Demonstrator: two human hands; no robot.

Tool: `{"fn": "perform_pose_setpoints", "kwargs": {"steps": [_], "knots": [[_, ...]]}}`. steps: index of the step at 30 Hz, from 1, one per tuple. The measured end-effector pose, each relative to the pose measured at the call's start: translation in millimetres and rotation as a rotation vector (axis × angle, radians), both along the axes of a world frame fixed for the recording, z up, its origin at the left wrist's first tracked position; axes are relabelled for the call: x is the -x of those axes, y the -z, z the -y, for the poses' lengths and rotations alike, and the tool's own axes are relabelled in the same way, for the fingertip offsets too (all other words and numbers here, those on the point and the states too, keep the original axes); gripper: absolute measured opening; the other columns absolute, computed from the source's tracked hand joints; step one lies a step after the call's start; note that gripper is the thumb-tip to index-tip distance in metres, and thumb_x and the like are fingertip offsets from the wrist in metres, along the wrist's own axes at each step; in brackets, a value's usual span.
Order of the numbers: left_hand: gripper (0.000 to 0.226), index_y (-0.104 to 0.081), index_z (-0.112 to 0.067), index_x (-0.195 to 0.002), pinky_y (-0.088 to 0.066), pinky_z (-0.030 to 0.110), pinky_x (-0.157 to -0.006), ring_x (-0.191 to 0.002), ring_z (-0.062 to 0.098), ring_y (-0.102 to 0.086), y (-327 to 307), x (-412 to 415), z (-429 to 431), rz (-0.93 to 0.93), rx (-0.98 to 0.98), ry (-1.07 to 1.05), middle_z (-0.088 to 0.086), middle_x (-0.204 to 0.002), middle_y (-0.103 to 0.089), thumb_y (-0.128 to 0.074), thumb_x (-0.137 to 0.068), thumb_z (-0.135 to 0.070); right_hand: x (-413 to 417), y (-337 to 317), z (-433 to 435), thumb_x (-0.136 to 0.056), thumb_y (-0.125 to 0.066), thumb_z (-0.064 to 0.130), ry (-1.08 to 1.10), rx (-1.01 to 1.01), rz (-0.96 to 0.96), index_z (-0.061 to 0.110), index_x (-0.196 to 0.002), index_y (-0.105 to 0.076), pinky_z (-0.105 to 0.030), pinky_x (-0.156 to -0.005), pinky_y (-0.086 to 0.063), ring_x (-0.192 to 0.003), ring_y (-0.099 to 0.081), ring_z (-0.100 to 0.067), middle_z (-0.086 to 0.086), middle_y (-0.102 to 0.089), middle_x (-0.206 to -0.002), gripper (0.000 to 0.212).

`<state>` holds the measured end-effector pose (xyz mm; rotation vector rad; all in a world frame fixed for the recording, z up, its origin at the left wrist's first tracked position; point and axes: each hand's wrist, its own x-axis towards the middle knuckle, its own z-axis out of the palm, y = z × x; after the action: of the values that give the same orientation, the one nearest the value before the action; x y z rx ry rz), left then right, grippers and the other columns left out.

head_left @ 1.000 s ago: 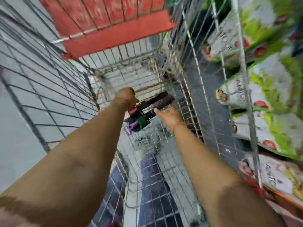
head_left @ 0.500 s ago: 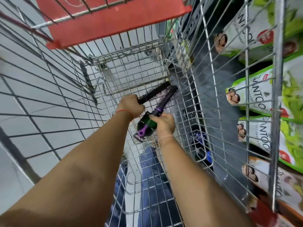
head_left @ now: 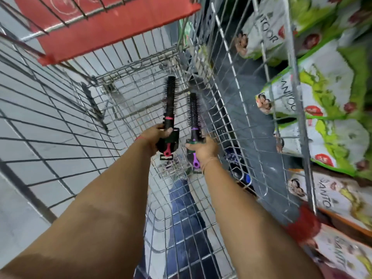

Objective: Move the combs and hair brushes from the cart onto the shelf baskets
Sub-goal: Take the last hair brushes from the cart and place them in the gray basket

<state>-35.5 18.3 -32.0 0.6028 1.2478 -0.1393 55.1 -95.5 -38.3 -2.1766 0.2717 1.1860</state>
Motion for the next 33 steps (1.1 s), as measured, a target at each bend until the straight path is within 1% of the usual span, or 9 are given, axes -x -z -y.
{"fn": "perform_pose_setpoints", "kwargs": {"steps": [4, 8, 12, 15, 17, 20, 26, 28, 33], "knots": [[0.032, -0.066, -0.011, -0.078, -0.061, 0.034, -0.063, -0.065, 0.021, -0.072, -42.6, 2.6, -2.7, 0.518, 0.217, -0.167, 0.009, -0.073, -0.071, -0.086, -0.052, -0.007, 28.6, -37.0, 12.3, -0.068, -0.07, -0.005, 0.19, -0.206, 0.322, 0.012, -0.094, -0.056, -0.034, -0.074, -0.048, -0.087, -0.061, -0.025, -0.007, -0.062, -0.093, 0.034], [0.056, -0.077, -0.012, -0.058, -0.061, 0.026, -0.052, -0.052, 0.014, -0.071, -114.3, -25.3, -7.6, 0.852, 0.217, -0.023, 0.002, -0.055, -0.074, -0.094, -0.006, -0.02, 54.0, -105.6, 6.7, -0.071, -0.07, -0.002, 0.53, -0.416, 0.659, 0.002, -0.105, -0.054, -0.019, -0.069, -0.042, -0.086, -0.054, -0.015, -0.013, -0.064, -0.097, 0.038], [0.055, -0.079, -0.009, -0.07, -0.06, 0.023, -0.054, -0.053, 0.012, -0.072, -219.3, -53.8, 8.5, 1.026, 0.178, 0.446, 0.002, -0.06, -0.076, -0.093, -0.018, -0.021, 48.0, -194.9, 34.7, -0.074, -0.064, -0.013, 0.795, -0.665, 0.864, -0.009, -0.109, -0.05, -0.024, -0.074, -0.046, -0.078, -0.056, -0.011, -0.01, -0.057, -0.096, 0.037], [0.012, -0.071, -0.009, -0.073, -0.056, 0.015, -0.048, -0.048, 0.007, -0.069, -289.6, -78.1, 44.6, 0.985, 0.047, 0.752, -0.002, -0.055, -0.074, -0.076, -0.062, -0.006, 31.9, -257.8, 81.8, -0.076, -0.069, 0.002, 0.865, -0.607, 1.072, -0.005, -0.101, -0.056, 0.0, -0.061, -0.04, -0.06, -0.052, 0.012, -0.002, -0.056, -0.08, 0.028], [0.025, -0.058, -0.012, -0.076, -0.054, 0.011, -0.046, -0.044, 0.002, -0.066, -334.5, -98.8, 82.7, 0.973, -0.091, 0.894, -0.007, -0.048, -0.07, -0.043, -0.091, 0.003, 19.9, -302.2, 121.1, -0.078, -0.069, 0.011, 0.984, -0.565, 1.182, -0.003, -0.092, -0.06, -0.004, -0.055, -0.038, -0.055, -0.048, 0.006, -0.001, -0.051, -0.066, 0.021], [0.028, -0.053, -0.014, -0.07, -0.051, 0.011, -0.048, -0.037, -0.002, -0.06, -388.1, -128.3, 141.8, 0.96, -0.329, 0.941, -0.011, -0.039, -0.064, -0.046, -0.092, 0.001, -4.3, -351.8, 175.2, -0.078, -0.07, 0.019, 1.114, -0.502, 1.302, 0.007, -0.087, -0.057, -0.024, -0.069, -0.037, -0.072, -0.047, -0.014, -0.008, -0.05, -0.076, 0.019], [0.02, -0.055, -0.017, -0.069, -0.043, 0.024, -0.069, -0.097, 0.023, -0.059, -448.4, -190.7, 239.6, 0.876, -0.857, 0.988, 0.021, -0.101, -0.06, -0.06, -0.088, -0.02, -62.9, -418.9, 277.8, -0.082, -0.065, 0.02, 1.074, -0.227, 1.435, -0.002, -0.099, -0.059, -0.027, -0.07, -0.036, -0.084, -0.061, -0.03, -0.026, -0.067, -0.098, 0.028], [0.023, -0.065, -0.001, -0.097, -0.043, 0.022, -0.06, -0.115, 0.034, -0.059, -448.7, -210.2, 267.0, 0.842, -0.985, 1.077, 0.028, -0.123, -0.06, -0.052, -0.092, -0.019, -86.0, -426.1, 303.4, -0.084, -0.062, 0.019, 1.077, -0.162, 1.357, -0.001, -0.098, -0.063, -0.031, -0.076, -0.04, -0.092, -0.062, -0.035, -0.027, -0.068, -0.099, 0.024], [0.038, -0.051, 0.007, -0.128, -0.034, 0.028, -0.1, -0.128, 0.028, -0.049, -422.4, -247.2, 306.9, 0.667, -1.206, 1.307, 0.022, -0.139, -0.051, -0.037, -0.098, -0.012, -128.2, -406.7, 333.0, -0.084, -0.06, 0.013, 0.943, -0.187, 1.141, -0.002, -0.098, -0.068, -0.019, -0.079, -0.047, -0.099, -0.064, -0.031, -0.022, -0.07, -0.105, 0.022]]}}
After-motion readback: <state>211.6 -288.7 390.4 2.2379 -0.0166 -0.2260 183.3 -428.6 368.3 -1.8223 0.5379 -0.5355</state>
